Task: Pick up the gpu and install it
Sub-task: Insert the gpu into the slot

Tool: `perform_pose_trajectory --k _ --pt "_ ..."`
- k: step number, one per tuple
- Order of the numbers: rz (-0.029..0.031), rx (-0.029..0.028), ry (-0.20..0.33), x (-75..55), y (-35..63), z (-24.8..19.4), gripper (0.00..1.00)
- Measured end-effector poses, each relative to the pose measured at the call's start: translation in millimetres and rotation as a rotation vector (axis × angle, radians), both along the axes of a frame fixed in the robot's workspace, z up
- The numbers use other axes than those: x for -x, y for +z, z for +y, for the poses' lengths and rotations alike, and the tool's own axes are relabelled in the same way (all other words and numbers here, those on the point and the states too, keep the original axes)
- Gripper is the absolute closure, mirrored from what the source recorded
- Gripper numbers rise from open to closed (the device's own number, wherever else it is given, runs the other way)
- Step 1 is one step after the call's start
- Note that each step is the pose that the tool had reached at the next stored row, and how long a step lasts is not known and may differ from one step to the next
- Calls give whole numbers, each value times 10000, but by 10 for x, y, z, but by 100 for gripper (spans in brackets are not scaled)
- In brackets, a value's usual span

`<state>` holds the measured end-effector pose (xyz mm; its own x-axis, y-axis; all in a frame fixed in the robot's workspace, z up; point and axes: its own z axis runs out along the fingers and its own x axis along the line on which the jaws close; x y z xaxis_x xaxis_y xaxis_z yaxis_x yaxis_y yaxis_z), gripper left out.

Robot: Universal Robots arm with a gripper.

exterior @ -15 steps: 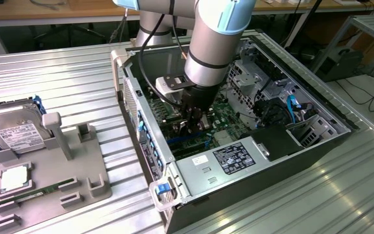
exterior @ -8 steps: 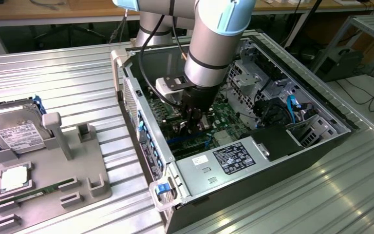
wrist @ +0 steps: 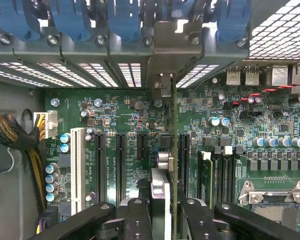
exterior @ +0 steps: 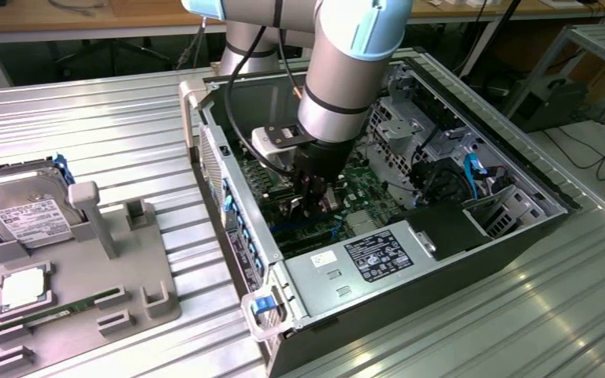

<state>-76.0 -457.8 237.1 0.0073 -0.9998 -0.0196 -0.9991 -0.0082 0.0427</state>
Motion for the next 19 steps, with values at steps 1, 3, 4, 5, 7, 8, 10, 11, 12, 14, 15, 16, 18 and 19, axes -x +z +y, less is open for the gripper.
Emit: perform_pose_trajectory --k 1,3,4,5,7,8,10,11,12,14,15,16,18,19 --pt "-1 -2 0 0 -1 0 72" --pt "-1 -2 1 0 -1 0 72" --pt "-1 -1 0 0 -1 0 72" --pt "-1 -1 0 0 -1 0 72" --pt "-2 -2 0 0 -1 0 72" --pt "-1 -2 0 0 -1 0 72" --pt "-1 -2 0 0 -1 0 72" --pt "-1 -1 0 0 -1 0 72" --pt "-3 -3 0 3 -1 0 72" --pt "-2 -2 2 5 -1 0 72" --pt "-1 -1 2 5 -1 0 72" --pt "-1 -1 1 6 -2 0 72" --pt "-1 -1 0 6 -2 0 72" --pt "-1 -1 0 6 -2 0 72"
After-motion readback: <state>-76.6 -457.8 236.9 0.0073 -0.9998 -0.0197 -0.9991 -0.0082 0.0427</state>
